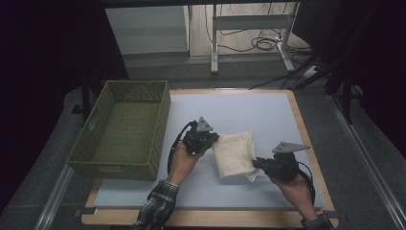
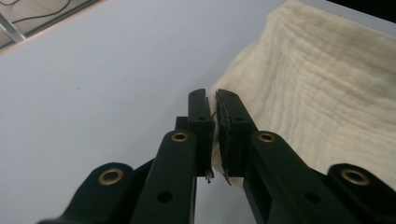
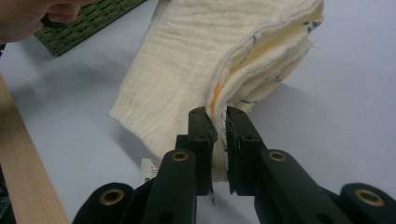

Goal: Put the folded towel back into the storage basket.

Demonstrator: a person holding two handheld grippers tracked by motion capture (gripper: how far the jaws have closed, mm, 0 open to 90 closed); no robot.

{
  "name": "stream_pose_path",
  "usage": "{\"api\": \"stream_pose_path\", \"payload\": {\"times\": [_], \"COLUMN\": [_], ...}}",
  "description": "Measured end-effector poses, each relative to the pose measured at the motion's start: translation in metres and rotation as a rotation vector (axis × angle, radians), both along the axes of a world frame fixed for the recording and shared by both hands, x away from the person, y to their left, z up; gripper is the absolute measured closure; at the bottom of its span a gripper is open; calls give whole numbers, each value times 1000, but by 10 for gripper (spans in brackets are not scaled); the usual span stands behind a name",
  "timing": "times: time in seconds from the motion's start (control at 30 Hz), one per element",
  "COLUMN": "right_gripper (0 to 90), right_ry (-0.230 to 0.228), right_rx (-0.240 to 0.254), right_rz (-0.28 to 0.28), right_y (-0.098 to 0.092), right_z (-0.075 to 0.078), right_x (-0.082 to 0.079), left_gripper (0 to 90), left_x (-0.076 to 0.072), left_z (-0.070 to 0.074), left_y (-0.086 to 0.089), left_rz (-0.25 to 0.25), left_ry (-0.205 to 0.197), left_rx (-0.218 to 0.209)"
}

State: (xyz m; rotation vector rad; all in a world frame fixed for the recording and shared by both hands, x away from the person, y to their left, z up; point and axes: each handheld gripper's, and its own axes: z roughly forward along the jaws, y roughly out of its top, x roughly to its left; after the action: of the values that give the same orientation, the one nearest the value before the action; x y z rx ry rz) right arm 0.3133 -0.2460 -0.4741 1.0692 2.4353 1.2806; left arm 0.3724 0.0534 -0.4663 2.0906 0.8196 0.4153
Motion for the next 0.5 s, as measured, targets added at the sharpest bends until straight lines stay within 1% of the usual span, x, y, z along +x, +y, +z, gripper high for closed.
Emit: {"api": "stream_pose_path", "payload": {"times": [0.07, 0.27, 0.5], "right_gripper": [815, 815, 815], "right_ry": [-6, -32, -44], "right_rx": [2, 4, 6], "right_rz": [5, 28, 51], "right_y": [4, 21, 44], "right_z": [3, 14, 22], "right_x": [1, 7, 17], "left_gripper": [848, 847, 846], "left_x": [0, 0, 3], "left_z": [5, 22, 39], "left_y": [4, 17, 38], "left_rz": [9, 37, 72], "left_ry": [-6, -25, -36], "left_rx": [5, 37, 73]}}
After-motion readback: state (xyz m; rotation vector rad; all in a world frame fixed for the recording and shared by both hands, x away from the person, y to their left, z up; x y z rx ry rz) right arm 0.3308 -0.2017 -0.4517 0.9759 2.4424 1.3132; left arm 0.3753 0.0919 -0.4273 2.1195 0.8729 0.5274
